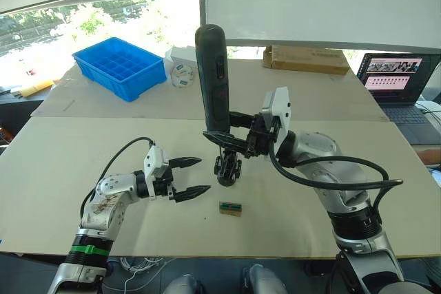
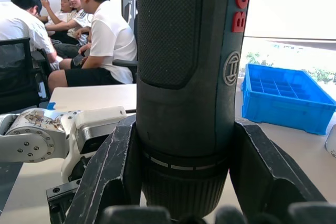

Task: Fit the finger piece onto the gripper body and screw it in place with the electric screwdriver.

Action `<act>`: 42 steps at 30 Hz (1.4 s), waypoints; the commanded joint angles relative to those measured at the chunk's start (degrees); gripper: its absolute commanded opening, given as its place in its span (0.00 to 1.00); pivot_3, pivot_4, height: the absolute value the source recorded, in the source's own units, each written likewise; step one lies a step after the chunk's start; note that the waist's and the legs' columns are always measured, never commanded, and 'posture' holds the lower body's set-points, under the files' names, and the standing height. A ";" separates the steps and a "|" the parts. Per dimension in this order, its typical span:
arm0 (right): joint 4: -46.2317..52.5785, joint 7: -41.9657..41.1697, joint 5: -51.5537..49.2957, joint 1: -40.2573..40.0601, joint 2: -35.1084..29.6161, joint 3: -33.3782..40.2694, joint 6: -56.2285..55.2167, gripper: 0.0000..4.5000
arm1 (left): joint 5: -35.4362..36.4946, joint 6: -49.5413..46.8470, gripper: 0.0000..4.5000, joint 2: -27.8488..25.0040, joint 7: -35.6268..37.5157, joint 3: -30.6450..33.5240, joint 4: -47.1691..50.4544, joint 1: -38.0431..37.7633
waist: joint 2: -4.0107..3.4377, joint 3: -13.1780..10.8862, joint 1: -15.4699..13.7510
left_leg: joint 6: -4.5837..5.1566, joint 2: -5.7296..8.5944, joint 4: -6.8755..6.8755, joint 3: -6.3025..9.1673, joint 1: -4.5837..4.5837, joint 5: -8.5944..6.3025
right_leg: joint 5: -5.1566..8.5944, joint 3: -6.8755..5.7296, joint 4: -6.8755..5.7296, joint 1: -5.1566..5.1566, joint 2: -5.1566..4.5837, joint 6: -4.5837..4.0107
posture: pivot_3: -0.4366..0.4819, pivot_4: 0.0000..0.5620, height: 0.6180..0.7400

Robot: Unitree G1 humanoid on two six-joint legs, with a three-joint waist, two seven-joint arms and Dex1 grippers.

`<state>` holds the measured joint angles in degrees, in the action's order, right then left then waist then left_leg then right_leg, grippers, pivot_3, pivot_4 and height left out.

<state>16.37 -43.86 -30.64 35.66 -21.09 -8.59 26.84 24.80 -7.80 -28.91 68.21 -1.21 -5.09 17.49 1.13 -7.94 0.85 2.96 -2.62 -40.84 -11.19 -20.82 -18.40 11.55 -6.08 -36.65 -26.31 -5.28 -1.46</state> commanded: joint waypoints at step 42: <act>4.07 -0.47 -2.59 0.29 -1.10 2.26 1.02 0.42 | 0.05 -0.07 1.00 0.65 -0.38 -0.94 2.01 0.14 | 0.00 0.00 -0.01 | 0.00 0.00 0.01 0.02 -0.01 0.00 | 0.00 -0.01 0.02 -0.01 -0.01 0.00 | 0.48 0.27 1.00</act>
<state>18.06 -44.00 -32.70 35.03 -21.97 -8.04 28.47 24.79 -8.60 -28.46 68.04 -2.18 -4.76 17.58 1.13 -7.94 0.84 2.96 -2.63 -40.83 -11.17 -20.84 -18.40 11.55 -6.09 -36.63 -26.31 -5.29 -1.46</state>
